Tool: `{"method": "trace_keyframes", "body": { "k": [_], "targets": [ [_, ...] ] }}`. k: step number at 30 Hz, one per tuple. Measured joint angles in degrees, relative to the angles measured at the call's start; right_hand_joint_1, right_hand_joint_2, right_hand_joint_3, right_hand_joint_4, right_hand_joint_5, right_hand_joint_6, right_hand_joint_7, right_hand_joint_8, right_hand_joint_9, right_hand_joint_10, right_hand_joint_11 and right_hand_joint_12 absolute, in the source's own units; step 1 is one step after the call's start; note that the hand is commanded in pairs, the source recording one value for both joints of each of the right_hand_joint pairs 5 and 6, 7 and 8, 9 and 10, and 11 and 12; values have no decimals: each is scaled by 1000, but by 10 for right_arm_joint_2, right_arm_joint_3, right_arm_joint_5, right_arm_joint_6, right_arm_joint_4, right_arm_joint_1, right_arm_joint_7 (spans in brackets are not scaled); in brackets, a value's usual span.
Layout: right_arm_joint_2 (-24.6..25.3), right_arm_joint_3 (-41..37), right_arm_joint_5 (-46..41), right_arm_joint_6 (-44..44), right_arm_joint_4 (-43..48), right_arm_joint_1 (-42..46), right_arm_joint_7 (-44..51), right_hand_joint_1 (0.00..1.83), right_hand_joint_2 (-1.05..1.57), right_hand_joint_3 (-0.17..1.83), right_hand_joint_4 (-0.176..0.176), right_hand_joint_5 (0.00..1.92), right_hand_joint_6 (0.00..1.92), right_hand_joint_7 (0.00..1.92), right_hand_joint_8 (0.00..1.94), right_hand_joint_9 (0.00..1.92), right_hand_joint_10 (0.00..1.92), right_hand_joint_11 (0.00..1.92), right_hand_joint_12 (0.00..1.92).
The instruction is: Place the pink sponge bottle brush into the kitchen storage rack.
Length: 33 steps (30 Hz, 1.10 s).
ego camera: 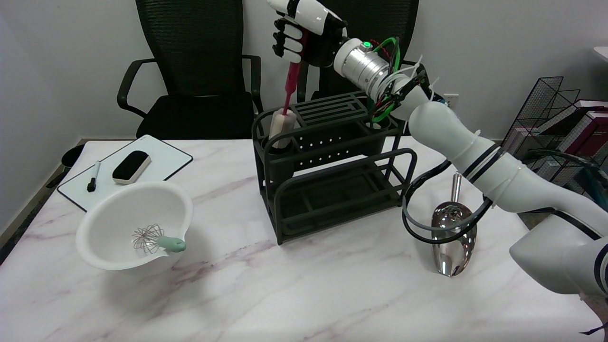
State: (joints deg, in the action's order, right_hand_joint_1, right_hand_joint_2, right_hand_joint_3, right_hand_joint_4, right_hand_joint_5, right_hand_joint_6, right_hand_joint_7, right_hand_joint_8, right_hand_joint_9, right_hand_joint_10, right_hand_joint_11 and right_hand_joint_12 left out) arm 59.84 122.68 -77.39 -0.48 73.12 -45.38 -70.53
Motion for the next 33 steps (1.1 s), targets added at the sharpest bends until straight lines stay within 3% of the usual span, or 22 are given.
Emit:
{"method": "trace_keyframes", "body": {
  "k": [33],
  "targets": [
    [32,14,33,21,-39,-3,4,1029,1571,506,0,1920,1920,1920,1920,1920,1920,1907,1907]
  ]
}}
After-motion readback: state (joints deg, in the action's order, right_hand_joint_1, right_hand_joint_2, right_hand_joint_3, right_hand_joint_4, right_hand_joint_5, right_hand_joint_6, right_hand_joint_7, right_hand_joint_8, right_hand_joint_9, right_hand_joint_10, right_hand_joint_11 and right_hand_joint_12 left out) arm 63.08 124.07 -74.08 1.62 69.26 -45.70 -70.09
